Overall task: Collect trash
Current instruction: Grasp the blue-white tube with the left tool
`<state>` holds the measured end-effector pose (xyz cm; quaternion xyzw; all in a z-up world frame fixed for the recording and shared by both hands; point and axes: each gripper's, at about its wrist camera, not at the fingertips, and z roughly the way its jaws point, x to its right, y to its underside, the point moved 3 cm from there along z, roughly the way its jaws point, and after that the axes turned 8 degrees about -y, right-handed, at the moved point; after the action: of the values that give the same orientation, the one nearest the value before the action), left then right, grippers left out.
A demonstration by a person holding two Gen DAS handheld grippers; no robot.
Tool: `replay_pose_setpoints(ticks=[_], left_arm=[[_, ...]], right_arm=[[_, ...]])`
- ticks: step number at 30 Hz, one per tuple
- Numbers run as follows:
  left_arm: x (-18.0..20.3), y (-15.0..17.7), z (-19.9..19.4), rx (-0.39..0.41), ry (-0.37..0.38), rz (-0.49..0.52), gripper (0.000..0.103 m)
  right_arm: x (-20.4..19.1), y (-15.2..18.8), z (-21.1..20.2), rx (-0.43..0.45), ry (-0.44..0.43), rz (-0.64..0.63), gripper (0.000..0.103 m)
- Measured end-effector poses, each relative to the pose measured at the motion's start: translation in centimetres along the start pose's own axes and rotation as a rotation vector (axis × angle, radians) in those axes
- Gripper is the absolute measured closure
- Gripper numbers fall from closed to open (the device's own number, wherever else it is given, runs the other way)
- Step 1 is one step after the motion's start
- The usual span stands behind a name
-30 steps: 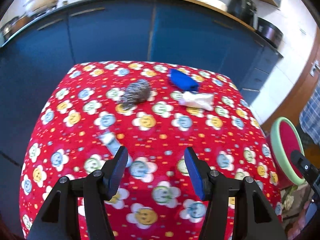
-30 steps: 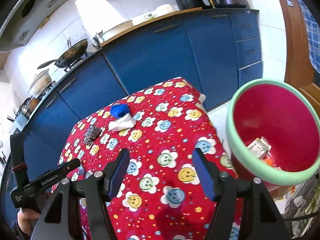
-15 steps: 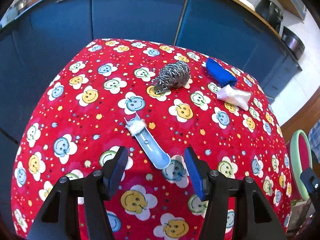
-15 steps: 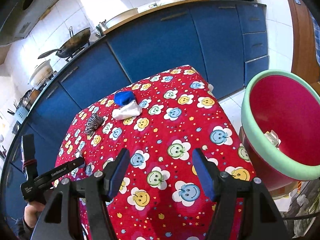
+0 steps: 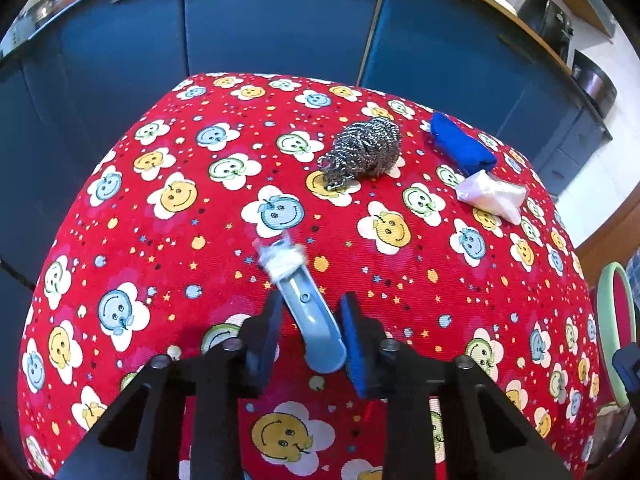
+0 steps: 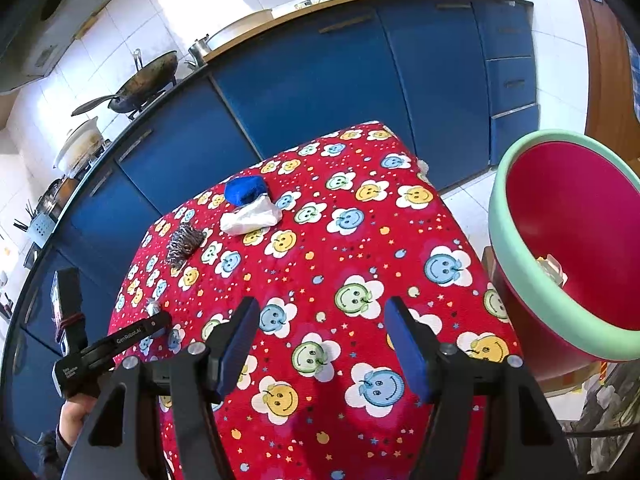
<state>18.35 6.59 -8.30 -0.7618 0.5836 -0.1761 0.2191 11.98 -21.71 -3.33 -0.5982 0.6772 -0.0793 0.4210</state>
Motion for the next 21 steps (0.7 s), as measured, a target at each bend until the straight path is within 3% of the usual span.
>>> replay_pose_setpoints(ticks=[2,11,21], left_arm=[[-0.2,-0.1,0.0,0.004,0.006,-0.006,0.084],[-0.6,-1.0,-1.2,0.035,0.068,-0.006,0.085],[-1.0,-4.9,-3.9,0.154,0.008,0.074,0.085]], right_arm=[[-0.1,0.0,0.3,-0.006,-0.003,0.001,0.035],[-1.3,-0.3,0.9,-0.024,-0.013,-0.021,0.035],[-3.9,-2.2,3.1,-0.033,-0.027,-0.041,0.035]])
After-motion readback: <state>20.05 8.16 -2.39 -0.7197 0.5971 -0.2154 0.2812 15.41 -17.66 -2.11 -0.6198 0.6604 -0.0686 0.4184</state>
